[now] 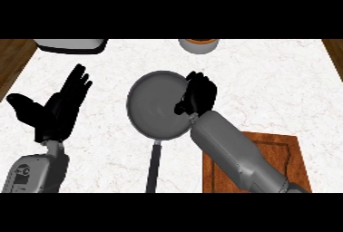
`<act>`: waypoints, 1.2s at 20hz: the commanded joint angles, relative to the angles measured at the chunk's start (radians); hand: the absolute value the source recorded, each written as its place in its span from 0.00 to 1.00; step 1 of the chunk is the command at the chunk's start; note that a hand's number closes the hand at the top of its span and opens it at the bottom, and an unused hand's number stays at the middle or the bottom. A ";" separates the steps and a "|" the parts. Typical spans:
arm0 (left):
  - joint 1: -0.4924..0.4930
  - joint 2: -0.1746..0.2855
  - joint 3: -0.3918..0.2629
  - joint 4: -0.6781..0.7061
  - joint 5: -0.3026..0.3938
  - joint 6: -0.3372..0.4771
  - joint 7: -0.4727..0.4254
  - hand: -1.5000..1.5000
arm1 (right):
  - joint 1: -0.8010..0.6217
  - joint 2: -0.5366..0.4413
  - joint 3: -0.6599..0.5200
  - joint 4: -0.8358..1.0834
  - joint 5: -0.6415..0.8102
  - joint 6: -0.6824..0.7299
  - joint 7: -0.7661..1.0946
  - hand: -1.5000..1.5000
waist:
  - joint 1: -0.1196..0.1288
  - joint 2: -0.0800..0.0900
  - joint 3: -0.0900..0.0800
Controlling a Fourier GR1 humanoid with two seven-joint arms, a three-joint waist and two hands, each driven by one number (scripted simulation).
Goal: Pick the cupcake from the cutting board and place it in the pan
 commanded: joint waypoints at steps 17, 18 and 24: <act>0.104 -0.004 0.035 -0.045 -0.014 0.027 -0.039 0.50 | 0.426 -0.038 -0.032 -0.500 -0.284 -0.554 -0.421 0.00 | -0.088 -0.023 0.001; 0.073 0.018 0.081 -0.002 0.015 0.019 -0.036 0.50 | 0.513 -0.043 0.026 -0.608 -0.251 -0.548 -0.403 0.00 | -0.112 -0.029 0.000; 0.076 0.006 0.050 -0.024 -0.008 0.020 -0.027 0.50 | 0.807 -0.188 0.152 -0.954 -0.351 -0.523 -0.561 0.00 | -0.098 -0.024 -0.001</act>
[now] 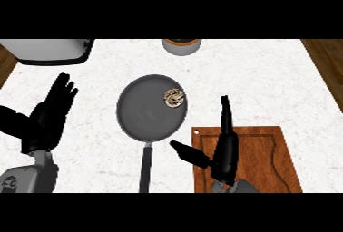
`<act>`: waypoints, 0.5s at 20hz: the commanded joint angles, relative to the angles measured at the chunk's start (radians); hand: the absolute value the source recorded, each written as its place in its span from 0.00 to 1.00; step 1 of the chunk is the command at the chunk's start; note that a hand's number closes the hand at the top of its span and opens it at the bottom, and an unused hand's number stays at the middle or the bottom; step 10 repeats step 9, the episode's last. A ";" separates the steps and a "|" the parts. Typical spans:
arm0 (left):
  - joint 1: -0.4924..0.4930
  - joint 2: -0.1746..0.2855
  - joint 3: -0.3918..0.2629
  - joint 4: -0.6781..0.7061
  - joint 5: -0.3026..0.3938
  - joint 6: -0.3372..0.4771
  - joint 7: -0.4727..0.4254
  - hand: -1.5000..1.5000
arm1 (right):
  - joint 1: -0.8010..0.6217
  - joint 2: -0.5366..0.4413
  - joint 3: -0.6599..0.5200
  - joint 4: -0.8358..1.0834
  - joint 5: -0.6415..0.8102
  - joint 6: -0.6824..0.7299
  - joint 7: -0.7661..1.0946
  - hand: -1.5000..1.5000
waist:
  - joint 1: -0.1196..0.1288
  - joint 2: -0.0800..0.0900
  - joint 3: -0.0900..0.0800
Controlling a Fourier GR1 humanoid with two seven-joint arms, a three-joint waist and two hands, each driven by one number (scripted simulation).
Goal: Pick the cupcake from the cutting board and place it in the pan
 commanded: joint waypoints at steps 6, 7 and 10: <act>0.028 -0.018 -0.005 -0.025 -0.002 -0.007 -0.001 0.50 | 0.370 -0.167 0.096 -0.321 -0.042 -0.043 -0.222 0.00 | 0.011 0.002 -0.001; -0.083 -0.006 0.024 0.109 -0.007 -0.004 -0.021 0.50 | 0.350 -0.157 0.056 -0.316 -0.061 -0.008 -0.214 0.00 | 0.009 0.004 -0.001; 0.025 -0.009 0.006 -0.011 -0.005 -0.031 -0.015 0.50 | 0.330 -0.099 0.024 -0.253 -0.028 0.031 -0.203 0.00 | 0.015 0.004 -0.001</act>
